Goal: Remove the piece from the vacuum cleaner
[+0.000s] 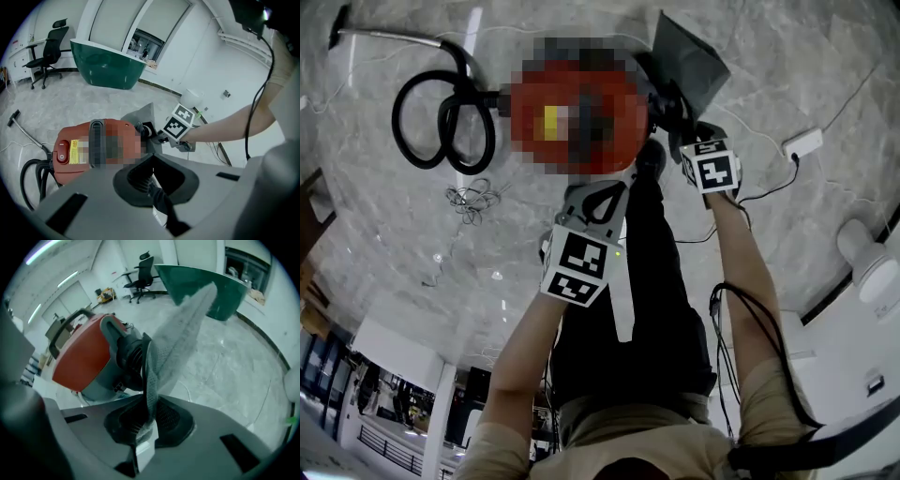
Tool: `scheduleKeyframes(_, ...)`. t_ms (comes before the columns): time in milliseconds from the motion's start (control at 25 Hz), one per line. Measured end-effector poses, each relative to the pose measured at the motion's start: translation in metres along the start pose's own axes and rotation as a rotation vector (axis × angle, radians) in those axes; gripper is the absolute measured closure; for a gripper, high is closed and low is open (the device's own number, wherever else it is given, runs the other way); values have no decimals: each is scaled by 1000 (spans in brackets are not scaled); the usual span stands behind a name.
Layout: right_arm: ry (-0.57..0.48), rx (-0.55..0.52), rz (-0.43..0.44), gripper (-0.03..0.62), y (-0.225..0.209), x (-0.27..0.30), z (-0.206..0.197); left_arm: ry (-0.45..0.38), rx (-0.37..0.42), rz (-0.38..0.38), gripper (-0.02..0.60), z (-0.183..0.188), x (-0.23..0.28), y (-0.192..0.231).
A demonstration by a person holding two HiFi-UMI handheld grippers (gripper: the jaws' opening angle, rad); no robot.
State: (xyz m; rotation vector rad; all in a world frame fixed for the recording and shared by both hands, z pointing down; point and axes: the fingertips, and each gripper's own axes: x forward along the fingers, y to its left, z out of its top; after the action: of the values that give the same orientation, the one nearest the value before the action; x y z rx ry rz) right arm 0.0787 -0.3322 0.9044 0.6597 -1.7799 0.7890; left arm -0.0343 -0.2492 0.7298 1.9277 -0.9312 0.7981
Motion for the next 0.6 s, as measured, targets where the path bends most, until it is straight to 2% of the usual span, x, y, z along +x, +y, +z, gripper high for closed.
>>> scheduleKeyframes(120, -33, -38, -40, 570, -4, 5, -4, 0, 6, -6, 577, 3, 1, -2)
scheduleKeyframes(160, -49, -34, -52, 572, -6, 7, -4, -2, 9, -5, 578, 3, 1, -1)
scheduleKeyframes(200, -69, 15, -49, 574, -8, 8, -4, -1, 8, -3, 578, 3, 1, -1)
scheduleKeyframes(320, -134, 322, -2, 574, -12, 4, -1, 4, 0, 5, 578, -1, -3, 4)
scheduleKeyframes(440, -181, 644, 86, 571, -15, -2, -2, 8, 0, 10, 578, -5, -5, 9)
scheduleKeyframes(520, -185, 749, 147, 571, -14, -3, -2, 8, 3, 12, 578, -7, -5, 12)
scheduleKeyframes(600, -179, 778, 185, 569, -14, -3, -2, 10, 4, 12, 577, -9, -4, 14)
